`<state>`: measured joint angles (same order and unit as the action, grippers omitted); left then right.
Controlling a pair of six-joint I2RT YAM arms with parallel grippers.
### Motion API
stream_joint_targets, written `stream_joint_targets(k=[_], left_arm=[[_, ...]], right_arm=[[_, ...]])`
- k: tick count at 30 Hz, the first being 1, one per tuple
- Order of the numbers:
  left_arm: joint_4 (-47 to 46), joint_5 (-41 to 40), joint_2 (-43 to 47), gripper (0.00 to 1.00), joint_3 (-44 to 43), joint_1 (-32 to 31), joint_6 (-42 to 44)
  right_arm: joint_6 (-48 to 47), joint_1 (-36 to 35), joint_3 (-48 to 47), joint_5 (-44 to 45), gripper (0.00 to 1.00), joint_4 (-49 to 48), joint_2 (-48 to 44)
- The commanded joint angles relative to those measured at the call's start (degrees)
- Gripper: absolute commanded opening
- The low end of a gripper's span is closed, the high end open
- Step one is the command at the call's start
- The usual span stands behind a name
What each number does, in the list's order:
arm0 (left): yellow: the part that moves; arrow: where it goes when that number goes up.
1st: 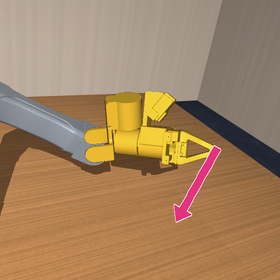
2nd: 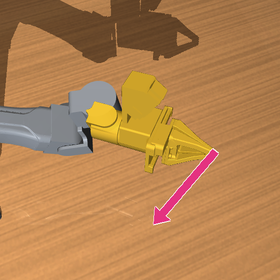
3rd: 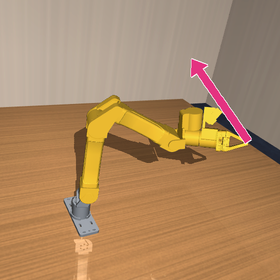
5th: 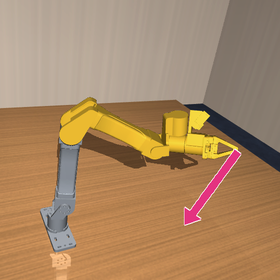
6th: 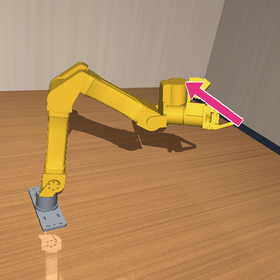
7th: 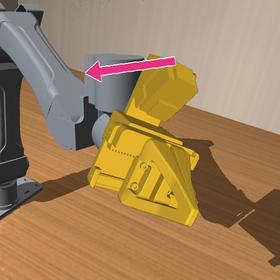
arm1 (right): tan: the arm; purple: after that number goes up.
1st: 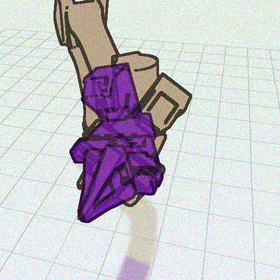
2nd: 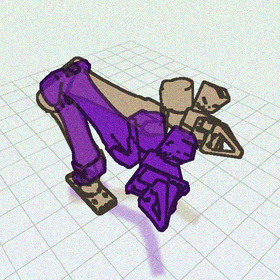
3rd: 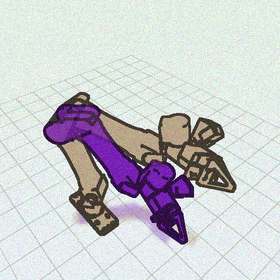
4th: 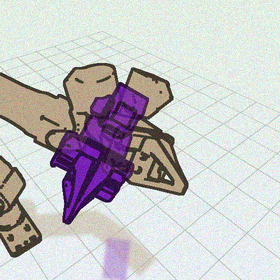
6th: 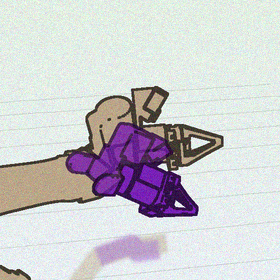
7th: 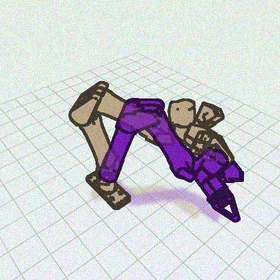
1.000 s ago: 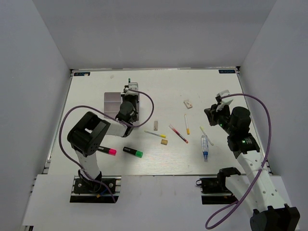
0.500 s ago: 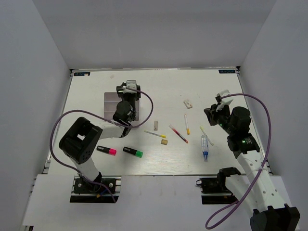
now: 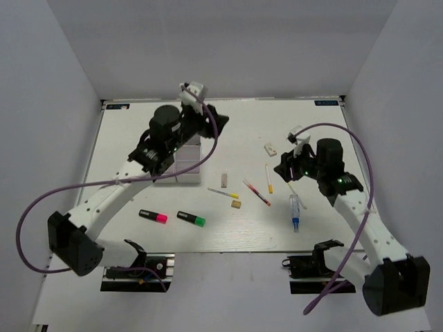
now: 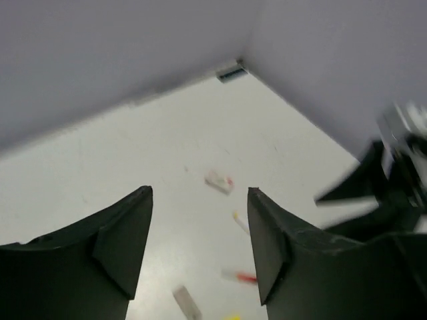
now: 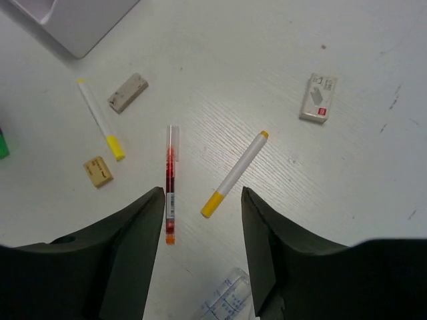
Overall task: Sort the stationery into containers
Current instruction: Place the pen in the storage box, then pick up the pen from the center of the board.
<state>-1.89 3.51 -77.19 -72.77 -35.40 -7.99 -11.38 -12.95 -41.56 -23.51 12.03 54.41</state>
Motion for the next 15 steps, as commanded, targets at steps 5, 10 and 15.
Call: stream_joint_targets(k=[5, 10, 15], left_arm=[[15.4, 0.8, 16.3, 0.88, 25.2, 0.0, -10.2], [16.0, -1.1, 21.8, 0.93, 29.4, 0.0, -15.8], [19.0, -4.2, 23.1, 0.93, 30.0, 0.0, -24.0]], right_arm=[[-2.6, -4.5, -12.1, 7.1, 0.58, 4.6, 17.7], [-3.2, -7.2, -14.2, 7.7, 0.58, 4.2, 23.3], [-11.6, -12.4, -21.0, 7.2, 0.52, 11.3, 33.3]])
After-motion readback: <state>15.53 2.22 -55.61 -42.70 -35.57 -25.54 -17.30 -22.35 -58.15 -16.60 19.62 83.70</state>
